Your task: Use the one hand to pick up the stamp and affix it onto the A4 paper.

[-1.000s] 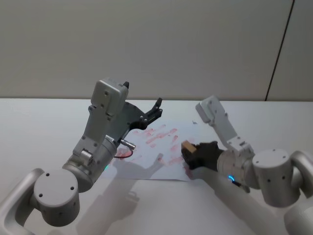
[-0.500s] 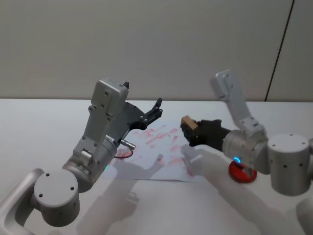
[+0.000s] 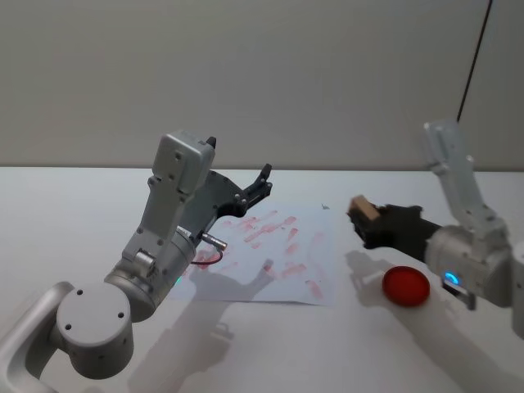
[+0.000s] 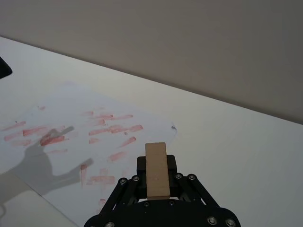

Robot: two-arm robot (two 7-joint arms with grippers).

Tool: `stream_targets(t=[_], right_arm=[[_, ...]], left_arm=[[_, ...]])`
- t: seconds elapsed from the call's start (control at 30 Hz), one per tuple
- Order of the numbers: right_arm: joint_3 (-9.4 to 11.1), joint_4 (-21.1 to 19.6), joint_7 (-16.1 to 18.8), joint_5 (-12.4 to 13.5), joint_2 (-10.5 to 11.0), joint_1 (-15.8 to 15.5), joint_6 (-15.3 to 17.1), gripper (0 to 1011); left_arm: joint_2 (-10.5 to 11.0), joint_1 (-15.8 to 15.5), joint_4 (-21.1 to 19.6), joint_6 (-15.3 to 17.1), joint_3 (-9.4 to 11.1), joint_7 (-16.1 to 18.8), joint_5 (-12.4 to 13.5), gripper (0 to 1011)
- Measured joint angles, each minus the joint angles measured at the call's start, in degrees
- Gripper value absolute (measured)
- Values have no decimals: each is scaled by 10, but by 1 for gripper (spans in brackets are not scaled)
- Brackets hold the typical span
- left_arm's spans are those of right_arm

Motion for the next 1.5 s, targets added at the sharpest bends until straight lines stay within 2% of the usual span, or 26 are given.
stream_targets(t=[0.37,0.83,1.1,1.4,1.47,1.5], right_arm=[[17,-38,-10,11,36,-44,3,220],[26,-54,-8,5,68,-81,5,220],[26,-52,-4,-5,75,-92,4,220],[21,-43,1,-17,75,-93,0,222],[20,-42,2,-18,75,-93,0,252],[20,-41,2,-19,75,-93,-1,305]], left_arm=[[0,0,0,0,0,0,0,1003],[0,0,0,0,0,0,0,1002],[0,0,0,0,0,0,0,1003],[0,0,0,0,0,0,0,1002],[0,0,0,0,0,0,0,1002],[0,0,0,0,0,0,0,1002]])
